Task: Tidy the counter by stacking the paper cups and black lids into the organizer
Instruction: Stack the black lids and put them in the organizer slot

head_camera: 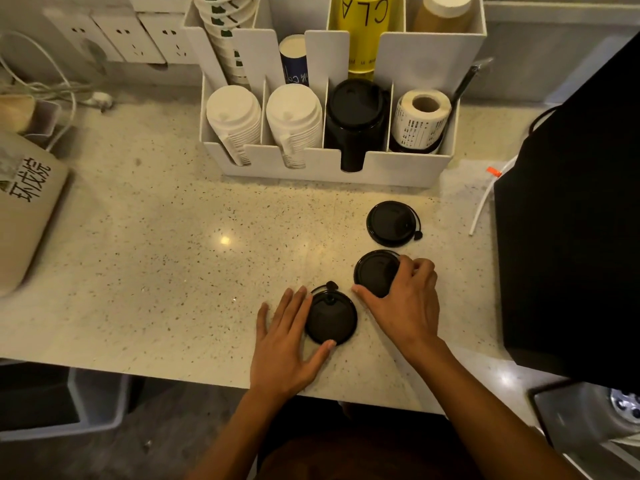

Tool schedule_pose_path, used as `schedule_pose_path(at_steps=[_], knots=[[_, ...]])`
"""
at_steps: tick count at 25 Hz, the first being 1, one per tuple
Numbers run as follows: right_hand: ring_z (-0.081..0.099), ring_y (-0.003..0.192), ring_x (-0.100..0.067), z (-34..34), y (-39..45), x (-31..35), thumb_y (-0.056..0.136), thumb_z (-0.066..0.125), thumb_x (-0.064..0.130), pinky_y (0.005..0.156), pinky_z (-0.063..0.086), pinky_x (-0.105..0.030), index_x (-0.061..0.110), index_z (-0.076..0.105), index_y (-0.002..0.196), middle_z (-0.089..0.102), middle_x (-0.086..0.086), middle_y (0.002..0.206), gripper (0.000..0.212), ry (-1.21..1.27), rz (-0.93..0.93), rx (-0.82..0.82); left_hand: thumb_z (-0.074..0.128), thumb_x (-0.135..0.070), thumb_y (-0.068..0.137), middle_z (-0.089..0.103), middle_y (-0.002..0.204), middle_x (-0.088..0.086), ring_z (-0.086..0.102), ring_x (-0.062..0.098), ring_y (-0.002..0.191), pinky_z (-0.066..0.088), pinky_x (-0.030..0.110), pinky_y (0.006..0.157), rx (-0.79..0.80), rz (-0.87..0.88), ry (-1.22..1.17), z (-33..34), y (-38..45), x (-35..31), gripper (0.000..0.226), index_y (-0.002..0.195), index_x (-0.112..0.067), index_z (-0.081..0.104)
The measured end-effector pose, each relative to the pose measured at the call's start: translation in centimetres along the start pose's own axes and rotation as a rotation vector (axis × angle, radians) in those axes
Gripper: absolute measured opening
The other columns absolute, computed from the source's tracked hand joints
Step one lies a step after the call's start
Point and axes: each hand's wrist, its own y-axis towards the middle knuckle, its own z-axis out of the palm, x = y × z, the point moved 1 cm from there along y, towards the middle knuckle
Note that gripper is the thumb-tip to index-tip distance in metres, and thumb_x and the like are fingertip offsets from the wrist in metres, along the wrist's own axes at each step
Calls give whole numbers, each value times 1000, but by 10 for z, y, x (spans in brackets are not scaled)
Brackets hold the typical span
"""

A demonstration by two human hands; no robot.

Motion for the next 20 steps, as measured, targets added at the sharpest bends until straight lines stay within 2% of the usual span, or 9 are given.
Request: schedule_pose_path(at_steps=[4, 6, 9, 11, 13, 14, 16, 18, 20], knots=[[45, 118, -29, -5, -18, -14, 66, 76, 68, 86, 56, -39, 35, 38, 141, 29, -5, 132, 90, 157, -79, 30, 44, -72, 90, 23, 166, -3, 13, 15, 155, 12, 60, 121, 3, 2, -91, -4, -2, 0, 90, 159, -18, 22], [43, 115, -18, -10, -37, -21, 65, 72, 73, 83, 52, -28, 51, 28, 143, 30, 3, 127, 92, 242, -126, 92, 47, -70, 89, 23, 166, -4, 12, 13, 155, 8, 57, 123, -16, -5, -182, -8, -2, -1, 90, 159, -19, 21], [39, 112, -5, -13, -66, -26, 66, 65, 77, 80, 37, -11, 66, 12, 143, 29, 11, 120, 94, 301, -216, 184, 53, -62, 88, 27, 163, -10, 17, 6, 152, 12, 44, 125, -65, -214, -549, -21, -6, -9, 81, 156, -25, 29], [39, 111, -1, -13, -81, -26, 68, 65, 74, 77, 37, -7, 65, 11, 144, 29, 14, 122, 94, 279, -288, 209, 59, -57, 87, 42, 154, -11, 36, 6, 144, 30, 30, 118, -163, -282, -688, -33, -12, -21, 69, 148, -27, 42], [38, 108, 3, -11, -95, -26, 71, 65, 72, 73, 38, -4, 61, 14, 146, 27, 16, 124, 92, 229, -355, 220, 66, -50, 85, 64, 128, -15, 61, 9, 119, 47, 18, 98, -185, -265, -744, -42, -20, -37, 55, 135, -30, 55], [38, 107, 3, -10, -100, -25, 72, 66, 69, 73, 39, -4, 61, 14, 147, 27, 15, 126, 91, 210, -381, 226, 69, -49, 83, 69, 115, -15, 68, 10, 105, 53, 18, 88, -157, -292, -801, -46, -23, -47, 50, 130, -32, 58], [40, 111, -2, -9, -107, -23, 76, 69, 58, 78, 42, -6, 61, 11, 147, 27, 11, 132, 92, 181, -431, 238, 76, -43, 82, 73, 100, -15, 73, 10, 88, 58, 21, 75, -93, -379, -894, -47, -27, -61, 43, 123, -35, 62], [39, 119, -6, -9, -110, -21, 78, 70, 46, 89, 47, -13, 59, 11, 149, 27, 8, 137, 94, 186, -467, 235, 78, -26, 87, 76, 95, -11, 75, 10, 86, 61, 25, 73, -66, -426, -956, -46, -30, -68, 33, 117, -32, 66], [32, 127, -3, -10, -113, -18, 79, 70, 45, 97, 45, -17, 51, 10, 153, 26, 10, 141, 95, 243, -447, 229, 74, -15, 90, 79, 93, -6, 76, 12, 88, 60, 23, 71, -79, -471, -1071, -48, -30, -70, 26, 112, -28, 68]])
